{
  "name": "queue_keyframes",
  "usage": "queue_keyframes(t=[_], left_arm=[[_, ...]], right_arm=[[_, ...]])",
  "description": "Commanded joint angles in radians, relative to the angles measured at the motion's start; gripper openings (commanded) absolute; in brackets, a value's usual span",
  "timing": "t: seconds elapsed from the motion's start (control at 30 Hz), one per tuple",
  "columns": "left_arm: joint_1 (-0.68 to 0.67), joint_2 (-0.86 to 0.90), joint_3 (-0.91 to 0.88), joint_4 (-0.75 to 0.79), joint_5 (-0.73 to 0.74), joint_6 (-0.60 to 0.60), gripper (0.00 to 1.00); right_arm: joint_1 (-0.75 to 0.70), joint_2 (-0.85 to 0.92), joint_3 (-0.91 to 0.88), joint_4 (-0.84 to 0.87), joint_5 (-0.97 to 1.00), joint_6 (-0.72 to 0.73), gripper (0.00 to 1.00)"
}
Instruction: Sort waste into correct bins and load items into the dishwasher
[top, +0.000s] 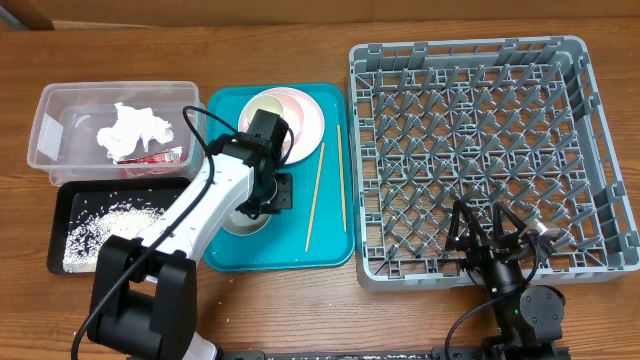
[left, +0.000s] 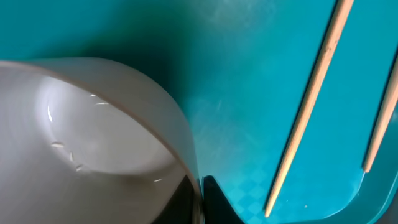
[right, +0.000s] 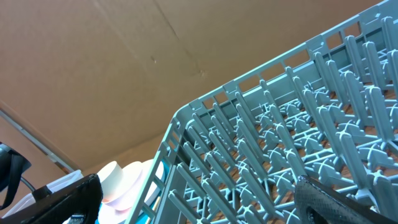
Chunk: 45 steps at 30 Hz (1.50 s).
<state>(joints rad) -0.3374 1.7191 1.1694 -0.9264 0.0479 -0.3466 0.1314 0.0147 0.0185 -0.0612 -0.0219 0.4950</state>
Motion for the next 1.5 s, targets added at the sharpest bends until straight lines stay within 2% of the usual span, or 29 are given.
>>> queue_keyframes(t=[0.0, 0.03, 0.13, 0.33, 0.47, 0.53, 0.57, 0.6, 0.63, 0.67, 0.83, 0.93, 1.07, 1.17, 1.3, 1.47], left_arm=[[-0.003, 0.008, 0.01, 0.011, 0.006, -0.021, 0.2], [-0.003, 0.008, 0.01, 0.016, 0.015, -0.021, 0.25], [-0.001, 0.008, 0.019, 0.027, 0.079, -0.018, 0.29], [0.041, -0.006, 0.143, -0.044, 0.18, 0.03, 0.25], [0.108, -0.041, 0.286, -0.131, 0.183, 0.029, 0.27], [0.153, -0.06, 0.363, -0.167, 0.182, 0.029, 0.32], [0.175, -0.067, 0.397, -0.181, 0.182, 0.029, 0.37], [0.197, -0.073, 0.428, -0.194, 0.182, 0.029, 0.54], [0.22, -0.077, 0.455, -0.205, 0.182, 0.028, 0.85], [0.242, -0.08, 0.478, -0.21, 0.182, 0.029, 1.0], [0.328, -0.082, 0.528, -0.214, 0.182, 0.029, 1.0], [0.355, -0.077, 0.528, -0.214, 0.181, 0.029, 1.0], [0.359, -0.069, 0.528, -0.214, 0.181, 0.029, 1.0], [0.359, -0.069, 0.528, -0.214, 0.18, 0.029, 1.0], [0.358, -0.069, 0.528, -0.214, 0.18, 0.029, 1.0], [0.358, -0.069, 0.528, -0.214, 0.18, 0.029, 1.0]], right_arm=[[-0.004, -0.01, -0.01, 0.003, -0.003, 0.003, 1.0], [-0.003, -0.01, -0.01, 0.003, -0.003, 0.003, 1.0], [-0.003, -0.01, -0.01, 0.007, -0.003, 0.004, 1.0], [-0.003, -0.01, 0.001, 0.04, -0.09, 0.007, 1.0], [-0.004, -0.006, 0.072, -0.056, -0.099, 0.003, 1.0], [-0.004, 0.01, 0.132, -0.133, -0.084, 0.003, 1.0], [-0.004, 0.024, 0.169, -0.171, -0.079, 0.003, 1.0], [-0.003, 0.046, 0.212, -0.208, -0.064, 0.003, 1.0], [-0.004, 0.075, 0.262, -0.244, -0.051, -0.002, 1.0], [-0.004, 0.111, 0.318, -0.279, -0.042, -0.018, 1.0], [-0.003, 0.426, 0.698, -0.497, -0.032, -0.056, 1.0], [-0.002, 0.681, 0.985, -0.717, -0.056, -0.056, 1.0], [0.006, 1.006, 1.332, -0.995, -0.182, -0.055, 0.99], [0.061, 1.207, 1.523, -1.112, -0.296, -0.053, 1.0], [0.188, 1.403, 1.625, -1.076, -0.425, -0.042, 1.0], [0.384, 1.57, 1.625, -0.999, -0.346, 0.034, 0.99]])
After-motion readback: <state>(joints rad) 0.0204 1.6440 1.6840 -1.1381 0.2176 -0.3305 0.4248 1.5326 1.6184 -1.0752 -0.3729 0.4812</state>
